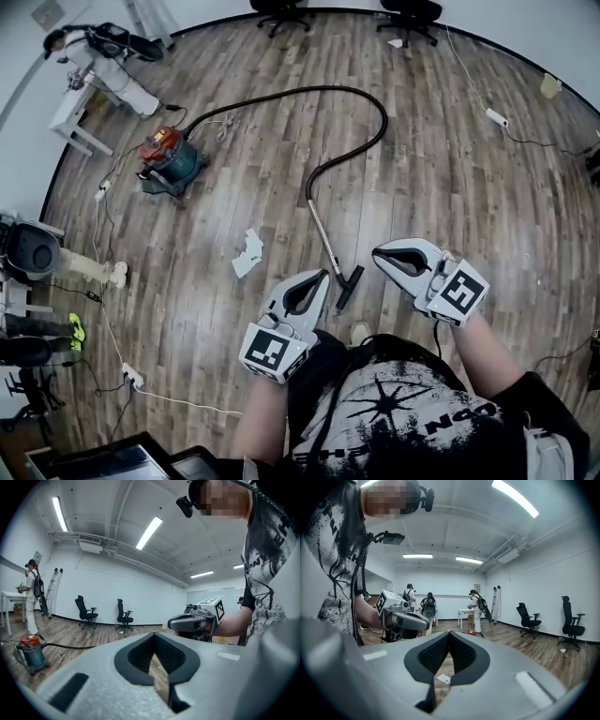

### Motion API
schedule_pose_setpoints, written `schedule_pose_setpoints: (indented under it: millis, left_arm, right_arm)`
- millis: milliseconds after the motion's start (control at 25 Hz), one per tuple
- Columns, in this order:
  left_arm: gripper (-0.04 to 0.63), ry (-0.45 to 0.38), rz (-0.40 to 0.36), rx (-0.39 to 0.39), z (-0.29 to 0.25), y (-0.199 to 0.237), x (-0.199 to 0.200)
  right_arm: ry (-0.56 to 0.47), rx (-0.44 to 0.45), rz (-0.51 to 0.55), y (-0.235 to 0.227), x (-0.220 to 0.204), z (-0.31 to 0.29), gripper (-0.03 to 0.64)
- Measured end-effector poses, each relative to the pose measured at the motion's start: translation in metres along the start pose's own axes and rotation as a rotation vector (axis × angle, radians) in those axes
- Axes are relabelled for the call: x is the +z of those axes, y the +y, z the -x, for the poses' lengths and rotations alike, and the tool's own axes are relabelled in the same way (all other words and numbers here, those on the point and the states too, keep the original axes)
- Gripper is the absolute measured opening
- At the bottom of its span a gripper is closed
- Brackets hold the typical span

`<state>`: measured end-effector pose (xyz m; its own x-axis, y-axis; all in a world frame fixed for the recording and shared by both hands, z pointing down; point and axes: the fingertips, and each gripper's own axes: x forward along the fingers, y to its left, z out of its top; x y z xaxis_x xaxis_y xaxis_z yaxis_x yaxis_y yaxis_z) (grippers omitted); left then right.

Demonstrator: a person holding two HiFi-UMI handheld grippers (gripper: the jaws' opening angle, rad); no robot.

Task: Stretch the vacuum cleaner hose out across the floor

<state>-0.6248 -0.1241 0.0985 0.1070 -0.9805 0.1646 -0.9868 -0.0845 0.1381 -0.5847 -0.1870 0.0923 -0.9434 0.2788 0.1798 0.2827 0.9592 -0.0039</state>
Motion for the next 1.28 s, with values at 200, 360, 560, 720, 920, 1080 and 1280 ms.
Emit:
schedule_pose_setpoints:
  millis: [200, 360, 560, 720, 920, 1080, 1280]
  left_arm:
    - [0.002, 0.009, 0.026, -0.029, -0.009, 0.035, 0.000]
    - [0.002, 0.023, 0.037, -0.078, -0.021, 0.082, -0.003]
    - [0.002, 0.057, 0.019, -0.152, -0.038, 0.151, -0.003]
    - [0.002, 0.084, 0.006, -0.218, -0.047, 0.193, -0.001]
    - [0.002, 0.087, 0.058, -0.240, -0.053, 0.231, -0.008]
    - [0.002, 0.113, 0.107, -0.209, -0.061, 0.244, -0.020]
    - [0.000, 0.142, 0.131, -0.137, -0.087, 0.246, -0.053]
  right_arm:
    - [0.018, 0.000, -0.009, -0.018, -0.001, -0.034, 0.003]
    - [0.033, -0.051, -0.017, -0.046, -0.003, -0.074, 0.003]
    - [0.057, -0.148, -0.041, -0.089, -0.004, -0.135, 0.003]
    - [0.029, -0.195, -0.062, -0.118, 0.009, -0.173, 0.003]
    - [0.046, -0.239, -0.077, -0.150, 0.006, -0.198, 0.003]
    - [0.095, -0.199, -0.125, -0.155, -0.021, -0.210, 0.003]
    - [0.148, -0.124, -0.254, -0.167, -0.086, -0.212, 0.005]
